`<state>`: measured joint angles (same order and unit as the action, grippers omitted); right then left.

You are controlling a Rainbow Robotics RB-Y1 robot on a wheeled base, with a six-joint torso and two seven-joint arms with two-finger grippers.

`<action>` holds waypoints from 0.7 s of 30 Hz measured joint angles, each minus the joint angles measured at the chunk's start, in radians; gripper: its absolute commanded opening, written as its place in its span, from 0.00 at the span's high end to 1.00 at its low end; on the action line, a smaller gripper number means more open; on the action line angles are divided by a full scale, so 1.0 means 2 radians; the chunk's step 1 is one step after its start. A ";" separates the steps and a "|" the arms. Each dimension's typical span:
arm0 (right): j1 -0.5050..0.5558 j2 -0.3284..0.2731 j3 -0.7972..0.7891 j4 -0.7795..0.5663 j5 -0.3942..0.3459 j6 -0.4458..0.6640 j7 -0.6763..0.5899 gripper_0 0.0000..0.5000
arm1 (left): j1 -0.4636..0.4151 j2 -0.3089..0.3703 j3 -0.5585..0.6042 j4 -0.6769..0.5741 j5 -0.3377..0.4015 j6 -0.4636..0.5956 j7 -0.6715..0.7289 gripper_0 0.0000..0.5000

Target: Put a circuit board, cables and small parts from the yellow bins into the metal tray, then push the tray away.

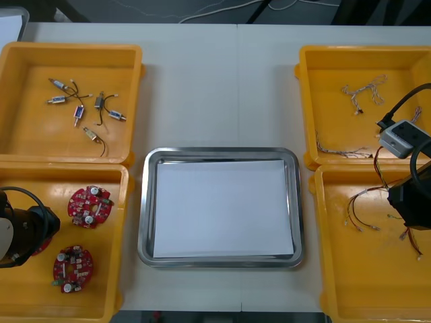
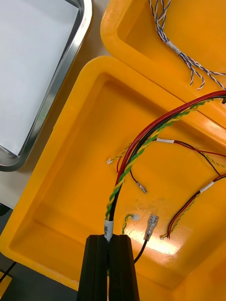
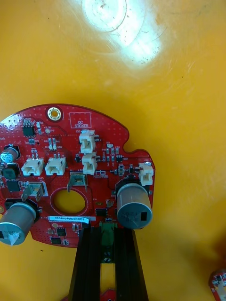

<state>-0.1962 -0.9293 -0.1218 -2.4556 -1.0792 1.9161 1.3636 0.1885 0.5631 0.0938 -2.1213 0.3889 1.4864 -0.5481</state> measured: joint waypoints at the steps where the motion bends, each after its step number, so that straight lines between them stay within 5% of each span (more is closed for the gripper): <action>1: 0.000 0.000 0.000 0.000 0.000 0.000 0.000 1.00 | 0.000 0.000 0.000 0.000 0.000 0.001 0.000 1.00; 21: 0.000 0.000 0.000 0.000 0.000 0.000 0.000 1.00 | -0.001 0.000 0.045 -0.078 0.006 0.094 -0.048 1.00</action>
<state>-0.1962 -0.9293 -0.1218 -2.4557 -1.0792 1.9161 1.3636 0.1862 0.5632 0.1845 -2.2777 0.4005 1.6754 -0.6441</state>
